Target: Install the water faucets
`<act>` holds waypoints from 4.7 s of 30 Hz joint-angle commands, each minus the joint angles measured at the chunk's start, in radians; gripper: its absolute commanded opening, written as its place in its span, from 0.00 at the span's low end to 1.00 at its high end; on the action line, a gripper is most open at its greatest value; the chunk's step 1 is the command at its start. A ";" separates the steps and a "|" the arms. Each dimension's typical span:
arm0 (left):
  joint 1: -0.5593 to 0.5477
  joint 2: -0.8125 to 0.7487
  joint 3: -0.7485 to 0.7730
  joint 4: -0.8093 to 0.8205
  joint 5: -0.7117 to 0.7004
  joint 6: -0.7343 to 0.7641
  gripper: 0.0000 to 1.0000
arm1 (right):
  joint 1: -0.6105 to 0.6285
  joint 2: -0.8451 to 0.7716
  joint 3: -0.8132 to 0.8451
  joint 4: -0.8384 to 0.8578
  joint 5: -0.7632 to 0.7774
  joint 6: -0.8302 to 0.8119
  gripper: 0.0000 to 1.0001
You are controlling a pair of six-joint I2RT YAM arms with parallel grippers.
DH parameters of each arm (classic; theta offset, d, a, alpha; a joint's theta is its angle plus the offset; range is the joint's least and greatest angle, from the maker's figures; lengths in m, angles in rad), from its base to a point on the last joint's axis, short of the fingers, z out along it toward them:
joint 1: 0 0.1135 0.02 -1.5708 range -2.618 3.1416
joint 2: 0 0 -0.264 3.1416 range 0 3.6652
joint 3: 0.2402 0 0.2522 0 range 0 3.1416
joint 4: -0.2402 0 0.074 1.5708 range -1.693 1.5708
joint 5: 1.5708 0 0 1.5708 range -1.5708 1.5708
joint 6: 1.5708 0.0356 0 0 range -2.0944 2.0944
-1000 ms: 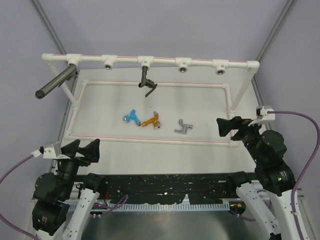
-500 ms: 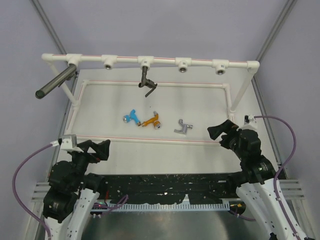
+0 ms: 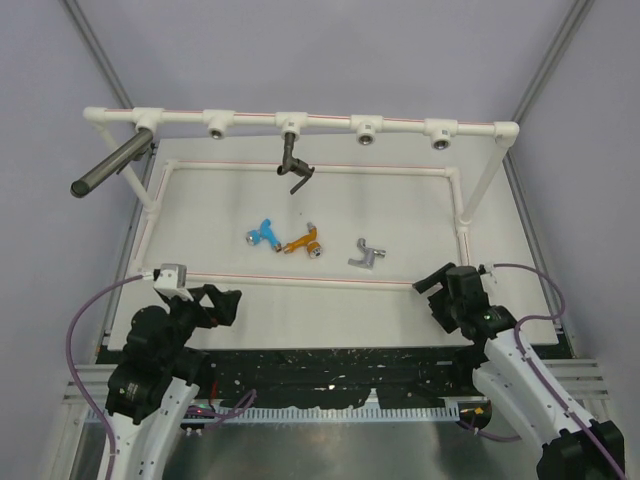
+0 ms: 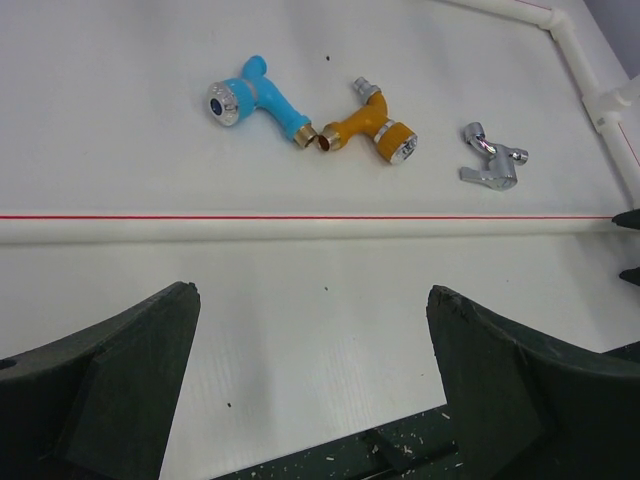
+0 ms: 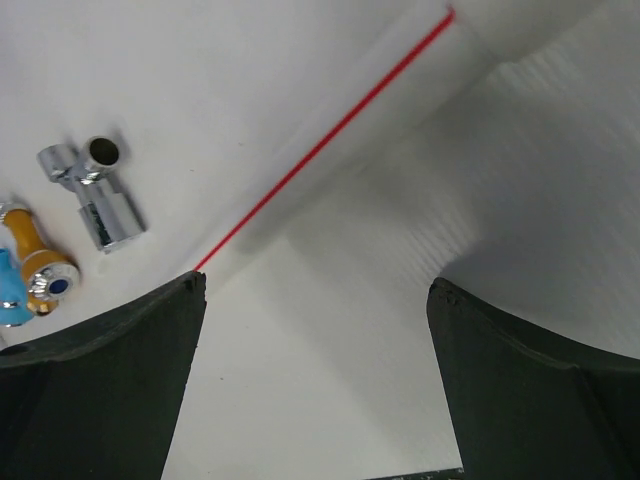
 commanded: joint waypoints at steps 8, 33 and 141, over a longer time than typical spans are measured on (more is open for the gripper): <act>-0.001 -0.162 -0.002 0.078 0.067 0.039 1.00 | -0.117 0.122 -0.097 0.370 0.051 0.116 0.97; -0.003 0.152 -0.009 0.141 0.029 -0.028 1.00 | -0.323 0.674 0.503 0.369 -0.057 -0.374 0.95; -0.604 0.993 0.168 0.818 -0.075 1.216 0.60 | 0.461 0.569 0.606 0.477 -0.379 -0.695 0.05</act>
